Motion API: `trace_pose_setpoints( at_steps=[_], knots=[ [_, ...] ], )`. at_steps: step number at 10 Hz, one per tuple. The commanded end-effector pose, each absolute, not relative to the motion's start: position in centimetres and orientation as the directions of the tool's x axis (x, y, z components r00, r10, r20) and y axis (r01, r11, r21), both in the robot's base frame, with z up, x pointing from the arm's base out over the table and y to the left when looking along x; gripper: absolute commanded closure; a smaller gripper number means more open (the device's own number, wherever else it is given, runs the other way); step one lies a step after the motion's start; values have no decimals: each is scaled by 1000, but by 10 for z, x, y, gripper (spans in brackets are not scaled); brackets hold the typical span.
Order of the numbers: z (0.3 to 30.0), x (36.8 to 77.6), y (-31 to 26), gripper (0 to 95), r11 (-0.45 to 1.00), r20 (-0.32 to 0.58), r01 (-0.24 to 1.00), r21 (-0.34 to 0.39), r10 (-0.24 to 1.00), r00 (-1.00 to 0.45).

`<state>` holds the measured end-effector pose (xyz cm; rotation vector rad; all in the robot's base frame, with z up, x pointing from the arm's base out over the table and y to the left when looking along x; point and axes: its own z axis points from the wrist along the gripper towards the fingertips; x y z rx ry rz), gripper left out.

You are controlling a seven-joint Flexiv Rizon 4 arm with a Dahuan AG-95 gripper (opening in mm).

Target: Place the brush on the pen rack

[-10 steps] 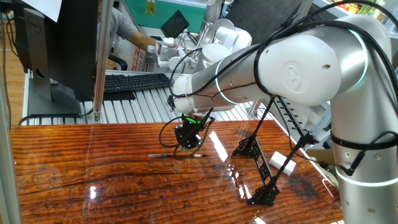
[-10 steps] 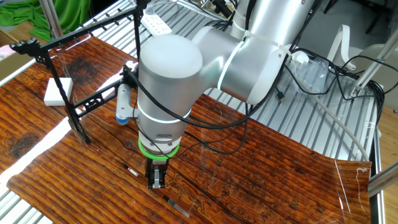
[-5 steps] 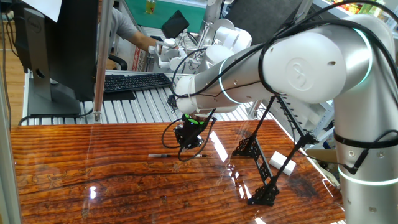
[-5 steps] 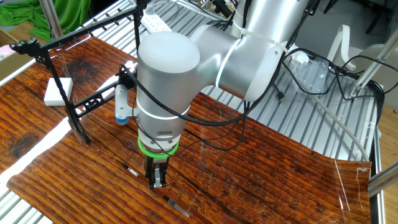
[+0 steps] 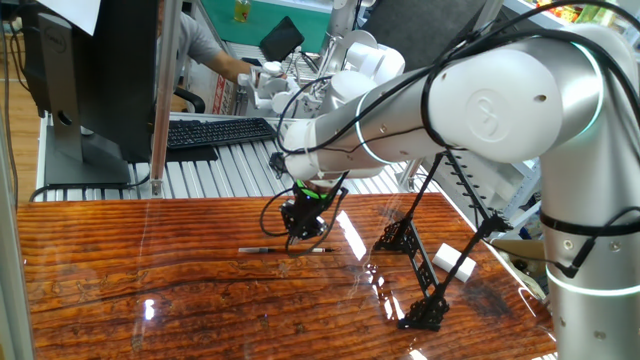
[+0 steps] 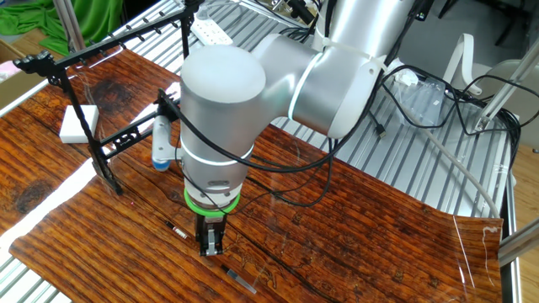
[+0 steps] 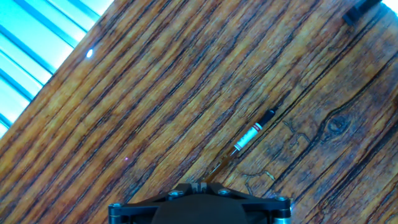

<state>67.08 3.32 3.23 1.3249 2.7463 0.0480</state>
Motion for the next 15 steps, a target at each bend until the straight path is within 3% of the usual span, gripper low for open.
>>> trace_pose_setpoints(
  at_steps=[1, 10, 11, 15],
  knots=[
    [34, 672, 37, 950, 605, -62, 793, 63, 796, -602],
    [41, 698, 65, 950, 452, -23, 889, 72, 892, -452],
    [41, 698, 65, 760, 428, -20, 900, 82, 903, -428],
    [41, 697, 65, 760, 366, -6, 924, 109, 930, -368]
  ],
)
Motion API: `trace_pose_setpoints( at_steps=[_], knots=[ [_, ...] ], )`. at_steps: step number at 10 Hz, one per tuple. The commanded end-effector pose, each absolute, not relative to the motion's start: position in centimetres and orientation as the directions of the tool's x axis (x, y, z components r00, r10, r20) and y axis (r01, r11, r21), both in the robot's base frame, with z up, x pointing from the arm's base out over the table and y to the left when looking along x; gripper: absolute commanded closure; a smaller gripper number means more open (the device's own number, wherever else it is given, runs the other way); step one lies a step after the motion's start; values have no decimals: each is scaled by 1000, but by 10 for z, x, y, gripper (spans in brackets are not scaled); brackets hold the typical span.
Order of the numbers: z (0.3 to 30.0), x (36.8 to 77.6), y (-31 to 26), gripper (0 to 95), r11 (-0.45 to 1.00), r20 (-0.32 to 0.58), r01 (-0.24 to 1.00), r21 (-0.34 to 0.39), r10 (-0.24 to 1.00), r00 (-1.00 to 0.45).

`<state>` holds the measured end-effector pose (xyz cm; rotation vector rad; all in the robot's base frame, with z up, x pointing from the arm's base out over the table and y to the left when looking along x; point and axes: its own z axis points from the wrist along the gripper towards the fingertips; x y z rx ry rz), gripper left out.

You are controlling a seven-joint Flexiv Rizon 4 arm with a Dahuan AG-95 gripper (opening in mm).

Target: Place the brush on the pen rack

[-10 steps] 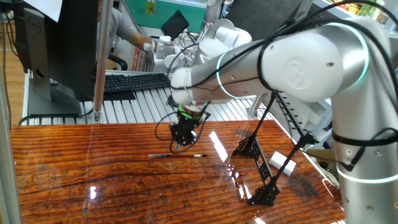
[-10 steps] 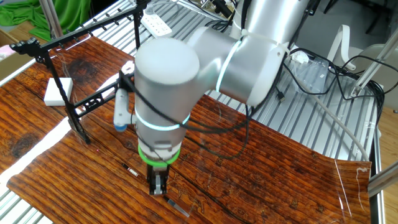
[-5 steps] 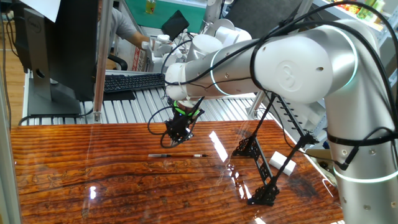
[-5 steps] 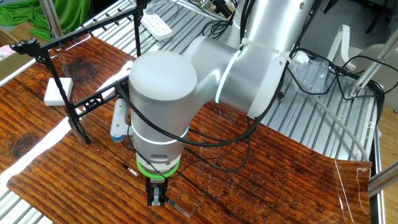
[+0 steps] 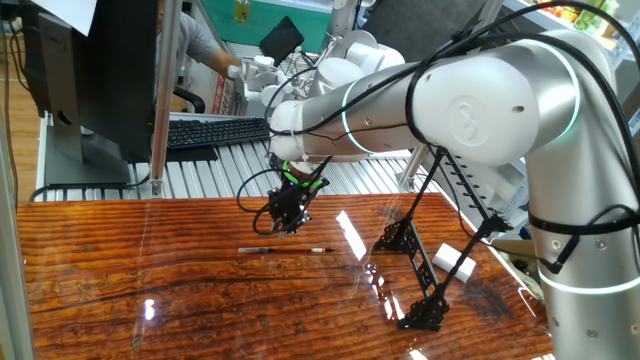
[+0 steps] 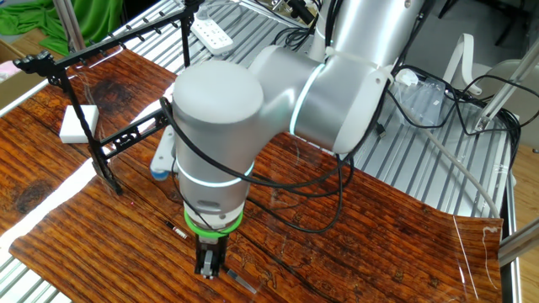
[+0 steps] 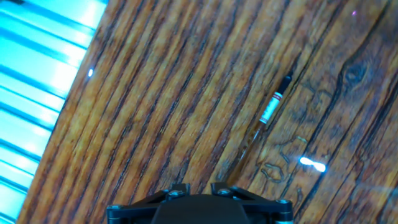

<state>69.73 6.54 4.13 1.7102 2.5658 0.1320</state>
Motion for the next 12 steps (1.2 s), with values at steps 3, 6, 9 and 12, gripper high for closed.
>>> trace_pose_setpoints(
  at_steps=[3, 6, 9, 12],
  knots=[
    [41, 696, 64, 760, 354, -37, 928, 119, 935, -352],
    [40, 693, 63, 760, 375, -61, 921, 109, 927, -370],
    [40, 683, 59, 760, 391, -60, 914, 111, 920, -387],
    [39, 676, 56, 760, 402, -65, 908, 117, 916, -397]
  ],
)
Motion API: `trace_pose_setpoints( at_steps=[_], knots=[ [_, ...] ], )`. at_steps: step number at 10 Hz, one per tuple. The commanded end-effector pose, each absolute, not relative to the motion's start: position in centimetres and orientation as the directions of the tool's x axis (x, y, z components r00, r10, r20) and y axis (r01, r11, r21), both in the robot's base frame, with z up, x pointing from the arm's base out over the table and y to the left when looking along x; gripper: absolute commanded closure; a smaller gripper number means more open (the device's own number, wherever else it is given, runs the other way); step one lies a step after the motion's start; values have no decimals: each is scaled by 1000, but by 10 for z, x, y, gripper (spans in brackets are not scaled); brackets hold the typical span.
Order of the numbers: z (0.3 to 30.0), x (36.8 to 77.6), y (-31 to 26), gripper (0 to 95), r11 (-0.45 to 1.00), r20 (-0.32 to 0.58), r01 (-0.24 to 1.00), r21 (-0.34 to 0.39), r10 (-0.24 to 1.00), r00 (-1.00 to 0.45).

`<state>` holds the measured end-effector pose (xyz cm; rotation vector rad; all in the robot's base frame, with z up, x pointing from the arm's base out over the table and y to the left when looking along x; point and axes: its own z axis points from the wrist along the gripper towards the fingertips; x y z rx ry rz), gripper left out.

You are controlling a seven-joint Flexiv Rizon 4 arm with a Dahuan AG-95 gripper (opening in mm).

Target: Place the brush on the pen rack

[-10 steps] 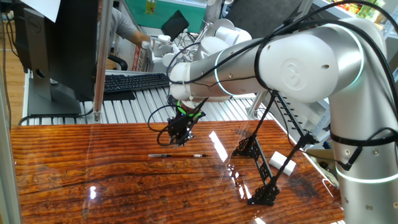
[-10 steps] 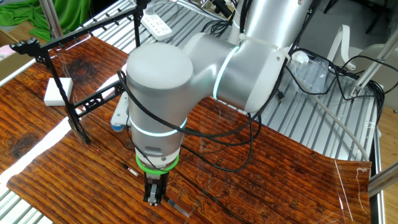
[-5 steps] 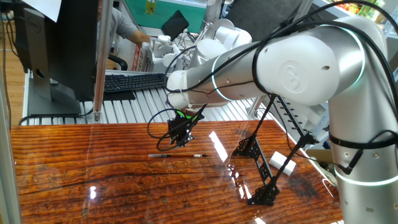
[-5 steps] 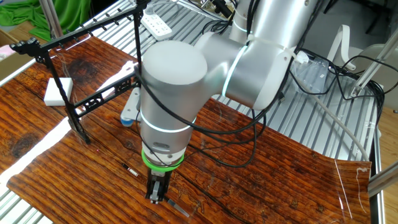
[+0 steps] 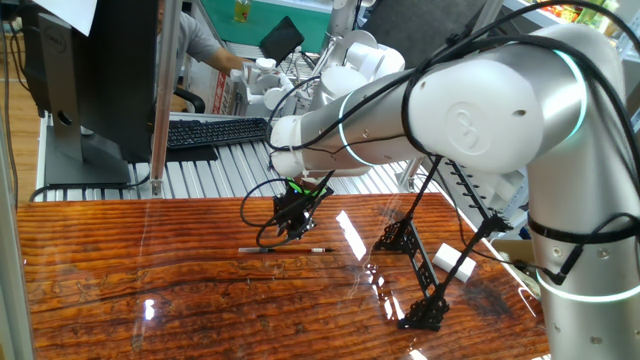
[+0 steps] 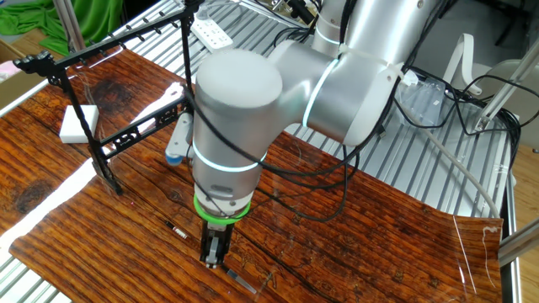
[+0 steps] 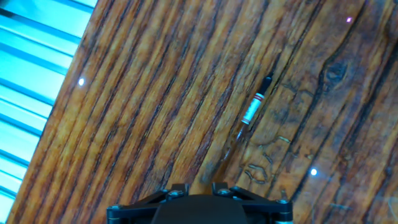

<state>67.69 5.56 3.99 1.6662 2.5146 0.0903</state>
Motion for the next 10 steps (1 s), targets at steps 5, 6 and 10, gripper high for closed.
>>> trace_pose_setpoints(
  at_steps=[5, 6, 10],
  knots=[
    [40, 671, 54, 570, 403, -72, 906, 130, 915, -397],
    [40, 671, 54, 760, 412, -78, 902, 130, 911, -405],
    [40, 671, 54, 760, 445, -94, 888, 117, 895, -436]
  ],
)
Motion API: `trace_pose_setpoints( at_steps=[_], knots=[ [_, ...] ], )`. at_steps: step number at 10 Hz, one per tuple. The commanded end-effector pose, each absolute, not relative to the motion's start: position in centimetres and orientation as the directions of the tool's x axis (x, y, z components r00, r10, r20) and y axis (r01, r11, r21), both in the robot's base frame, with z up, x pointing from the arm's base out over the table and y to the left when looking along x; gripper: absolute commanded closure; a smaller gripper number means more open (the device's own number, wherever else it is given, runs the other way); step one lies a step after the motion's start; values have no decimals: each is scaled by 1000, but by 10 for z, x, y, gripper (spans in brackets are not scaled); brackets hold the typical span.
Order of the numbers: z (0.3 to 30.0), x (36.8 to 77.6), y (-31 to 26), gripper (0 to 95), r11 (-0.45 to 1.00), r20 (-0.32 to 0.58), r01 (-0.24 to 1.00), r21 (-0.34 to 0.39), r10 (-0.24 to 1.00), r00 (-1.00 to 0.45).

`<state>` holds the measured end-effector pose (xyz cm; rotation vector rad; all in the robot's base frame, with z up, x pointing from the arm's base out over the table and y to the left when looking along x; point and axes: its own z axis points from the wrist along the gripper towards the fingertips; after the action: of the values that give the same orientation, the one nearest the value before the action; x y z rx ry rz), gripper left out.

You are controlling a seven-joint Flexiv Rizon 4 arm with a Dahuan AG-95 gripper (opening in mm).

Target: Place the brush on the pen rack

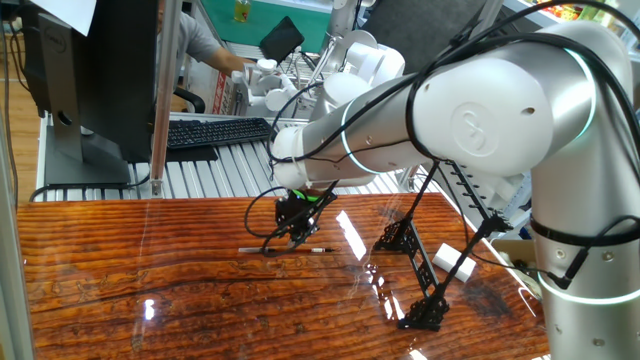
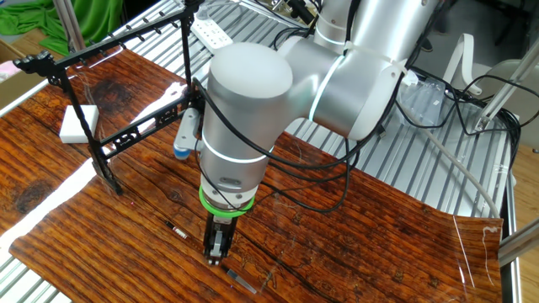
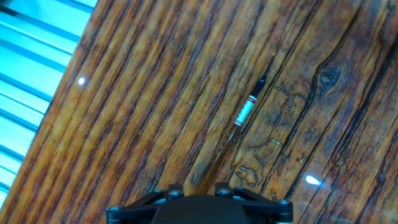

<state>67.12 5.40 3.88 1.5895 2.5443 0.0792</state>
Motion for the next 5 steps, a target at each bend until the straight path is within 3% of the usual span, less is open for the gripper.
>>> trace_pose_setpoints(
  at_steps=[1, 5],
  knots=[
    [40, 671, 54, 760, 447, -95, 887, 116, 894, -438],
    [40, 671, 54, 760, 467, -106, 877, 109, 883, -457]
  ],
)
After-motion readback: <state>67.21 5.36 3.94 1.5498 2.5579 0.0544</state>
